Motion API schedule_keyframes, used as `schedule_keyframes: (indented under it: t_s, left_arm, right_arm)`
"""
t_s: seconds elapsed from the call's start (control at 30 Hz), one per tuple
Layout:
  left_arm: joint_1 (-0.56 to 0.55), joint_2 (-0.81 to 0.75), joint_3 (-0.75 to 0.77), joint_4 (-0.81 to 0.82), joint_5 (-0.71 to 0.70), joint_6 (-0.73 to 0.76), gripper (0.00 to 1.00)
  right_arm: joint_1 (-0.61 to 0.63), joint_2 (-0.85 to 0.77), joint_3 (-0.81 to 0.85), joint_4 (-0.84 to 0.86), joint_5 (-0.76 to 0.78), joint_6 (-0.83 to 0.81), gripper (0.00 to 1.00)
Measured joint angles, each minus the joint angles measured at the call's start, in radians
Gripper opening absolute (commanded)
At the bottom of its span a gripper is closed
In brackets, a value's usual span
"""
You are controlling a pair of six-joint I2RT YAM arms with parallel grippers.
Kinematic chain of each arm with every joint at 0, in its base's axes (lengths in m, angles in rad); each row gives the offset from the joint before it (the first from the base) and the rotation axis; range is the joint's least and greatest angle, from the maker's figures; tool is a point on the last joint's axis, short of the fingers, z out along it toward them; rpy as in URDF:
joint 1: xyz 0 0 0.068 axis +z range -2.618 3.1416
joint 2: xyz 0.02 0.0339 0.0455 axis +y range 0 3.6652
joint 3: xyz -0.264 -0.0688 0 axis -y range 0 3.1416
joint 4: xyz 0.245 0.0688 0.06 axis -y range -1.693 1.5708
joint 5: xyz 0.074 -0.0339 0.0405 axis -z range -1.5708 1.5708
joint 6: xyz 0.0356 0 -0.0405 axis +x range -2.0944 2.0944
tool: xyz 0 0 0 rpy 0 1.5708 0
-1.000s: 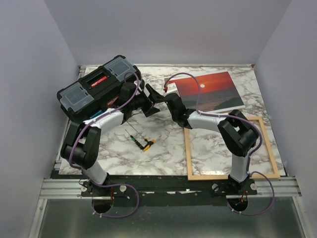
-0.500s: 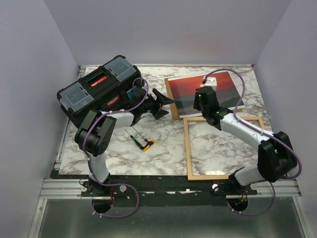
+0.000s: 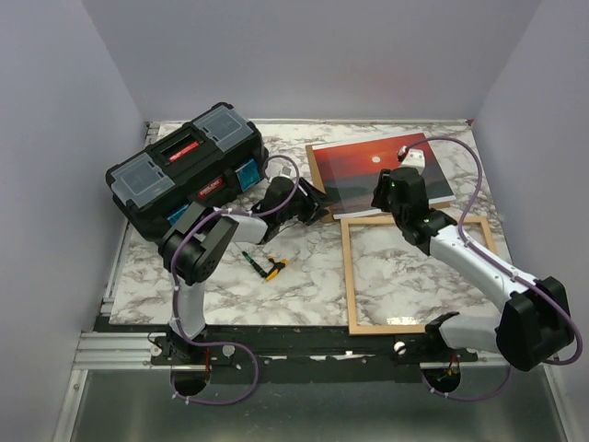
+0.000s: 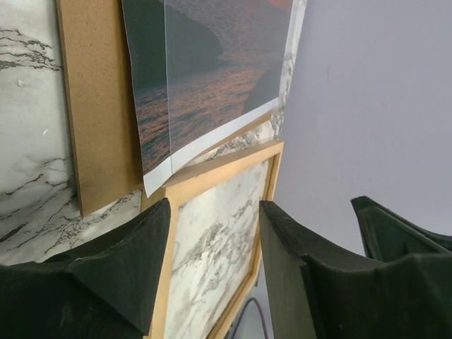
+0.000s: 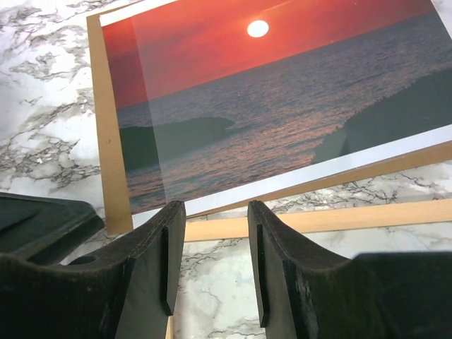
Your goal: Take the photo out of the frame
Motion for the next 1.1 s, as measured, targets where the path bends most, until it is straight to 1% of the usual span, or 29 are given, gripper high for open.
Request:
schedule_keyframes:
  t_s: [0.13, 0.17, 0.23, 0.3, 0.33, 0.4, 0.47, 0.57, 0.67, 0.73, 0.87, 0.97, 1.1]
  left_arm:
    - [-0.036, 0.008, 0.0, 0.004, -0.074, 0.011, 0.57]
    - [-0.042, 0.009, 0.0, 0.006, -0.089, 0.013, 0.57]
    - [-0.057, 0.009, 0.0, 0.006, -0.124, 0.024, 0.58]
    - [-0.065, 0.008, -0.003, 0.009, -0.148, 0.039, 0.6]
    - [-0.068, 0.007, -0.01, 0.014, -0.161, 0.05, 0.62]
    - [-0.069, -0.018, -0.048, 0.011, -0.179, 0.07, 0.69]
    - [-0.061, -0.074, -0.097, -0.03, -0.189, 0.092, 0.76]
    - [-0.027, -0.225, -0.116, -0.211, -0.205, 0.152, 0.84]
    - [0.029, -0.406, -0.074, -0.395, -0.217, 0.223, 0.86]
    - [0.078, -0.507, -0.049, -0.475, -0.214, 0.265, 0.86]
    - [0.24, -0.688, -0.023, -0.639, -0.16, 0.382, 0.88]
    - [0.33, -0.755, 0.001, -0.753, -0.129, 0.466, 0.89]
    - [0.379, -0.821, 0.013, -0.859, -0.088, 0.561, 0.9]
  right_arm:
    - [0.0, -0.007, -0.004, 0.001, -0.017, 0.0, 0.48]
    - [0.0, -0.011, -0.008, 0.002, -0.023, 0.0, 0.5]
    - [0.0, -0.014, -0.016, 0.005, -0.046, 0.0, 0.57]
    - [-0.001, -0.013, -0.026, 0.017, -0.098, -0.005, 0.6]
    - [-0.002, -0.009, -0.034, 0.03, -0.138, -0.014, 0.61]
    - [-0.002, 0.011, -0.048, 0.069, -0.206, -0.035, 0.63]
    - [-0.002, 0.049, -0.053, 0.098, -0.254, -0.056, 0.65]
    - [0.023, 0.123, -0.049, 0.117, -0.267, -0.094, 0.69]
    - [0.097, 0.227, 0.01, 0.075, -0.19, -0.128, 0.7]
    - [0.156, 0.301, 0.085, 0.029, -0.118, -0.135, 0.71]
    - [0.263, 0.366, 0.166, -0.018, 0.033, -0.161, 0.7]
    - [0.326, 0.415, 0.234, -0.072, 0.146, -0.177, 0.69]
    - [0.38, 0.539, 0.363, -0.142, 0.274, -0.179, 0.66]
